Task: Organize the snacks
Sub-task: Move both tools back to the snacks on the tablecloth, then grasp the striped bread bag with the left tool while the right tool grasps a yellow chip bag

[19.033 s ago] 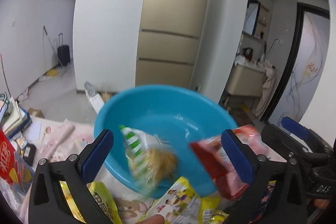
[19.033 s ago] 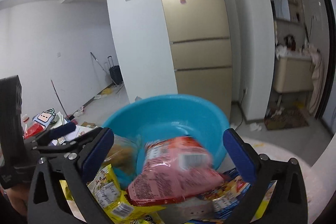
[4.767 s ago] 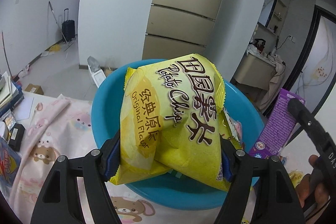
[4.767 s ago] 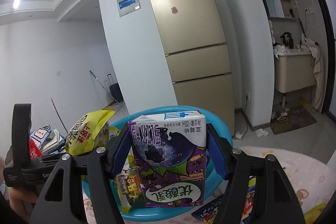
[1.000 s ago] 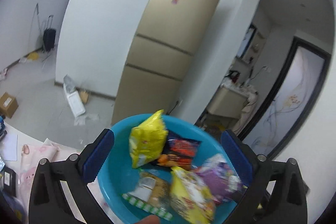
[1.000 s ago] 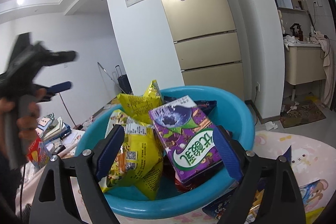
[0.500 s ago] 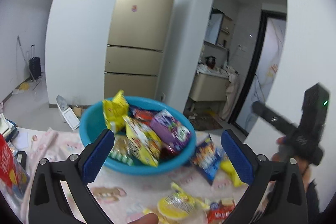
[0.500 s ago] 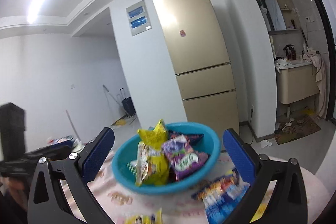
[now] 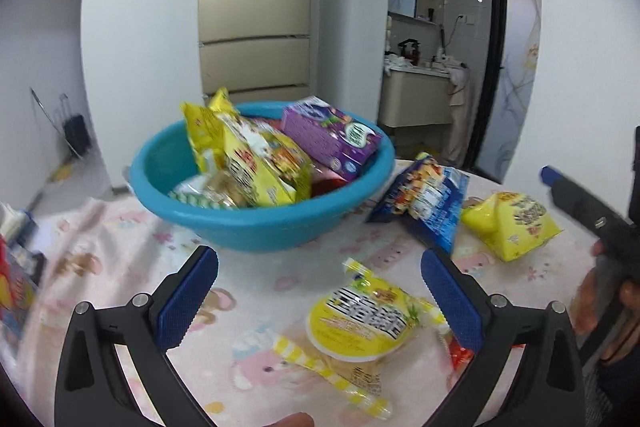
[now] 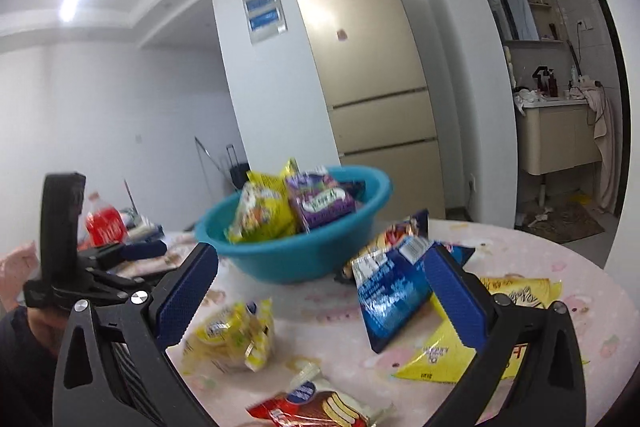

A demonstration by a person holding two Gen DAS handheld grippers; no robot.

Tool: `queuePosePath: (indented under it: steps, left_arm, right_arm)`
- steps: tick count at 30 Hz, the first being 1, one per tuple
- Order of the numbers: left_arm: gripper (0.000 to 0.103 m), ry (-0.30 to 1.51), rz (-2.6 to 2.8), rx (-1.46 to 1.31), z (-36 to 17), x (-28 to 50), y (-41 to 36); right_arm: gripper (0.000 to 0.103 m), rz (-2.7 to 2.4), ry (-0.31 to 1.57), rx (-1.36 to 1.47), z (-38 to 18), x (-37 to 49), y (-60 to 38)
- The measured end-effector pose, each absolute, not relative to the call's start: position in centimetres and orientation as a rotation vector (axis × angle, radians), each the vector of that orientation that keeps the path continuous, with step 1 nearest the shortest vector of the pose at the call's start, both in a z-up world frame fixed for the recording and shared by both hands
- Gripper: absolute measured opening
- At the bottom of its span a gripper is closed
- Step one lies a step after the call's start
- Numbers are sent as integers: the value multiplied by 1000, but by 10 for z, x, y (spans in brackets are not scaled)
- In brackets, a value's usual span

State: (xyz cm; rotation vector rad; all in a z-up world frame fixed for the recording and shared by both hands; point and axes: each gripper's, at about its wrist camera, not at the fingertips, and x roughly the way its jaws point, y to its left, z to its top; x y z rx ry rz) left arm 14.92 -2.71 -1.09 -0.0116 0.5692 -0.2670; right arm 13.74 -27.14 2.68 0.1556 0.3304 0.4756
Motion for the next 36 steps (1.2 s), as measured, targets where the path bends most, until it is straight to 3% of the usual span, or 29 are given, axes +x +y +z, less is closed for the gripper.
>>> queuePosePath:
  steps: [12,23,24,25,27,30,31,33,36]
  left_arm:
    - [103,844,-398,50,-72,179,-54]
    - [103,902,-457,17,-80,181,-55]
    - [98,939,-468,26,-85,182,-58]
    - [87,985,-466,51,-93,184,-63]
    - [78,968,-420,126,-92,180,-72]
    - [72,949,-477,112,-88,175,-73]
    - [64,941,-472,107,-86,174,-72]
    - [57,924,-460,85,-83,173,-67]
    - [53,895,-458,65,-77,170,-61]
  right_arm:
    - [103,436,448,17,8,142,-250]
    - [103,406,477,43,6,147,-256]
    - [103,404,478,46,5,147,-257]
    - [103,403,480,49,5,148,-258]
    - [103,392,479,48,7,148,-260]
    - [103,347,439,63,13,146,-274]
    - [103,331,430,81,15,147,-282]
    - [103,304,419,132,18,149,-300]
    - [103,238,416,205,20,155,-332]
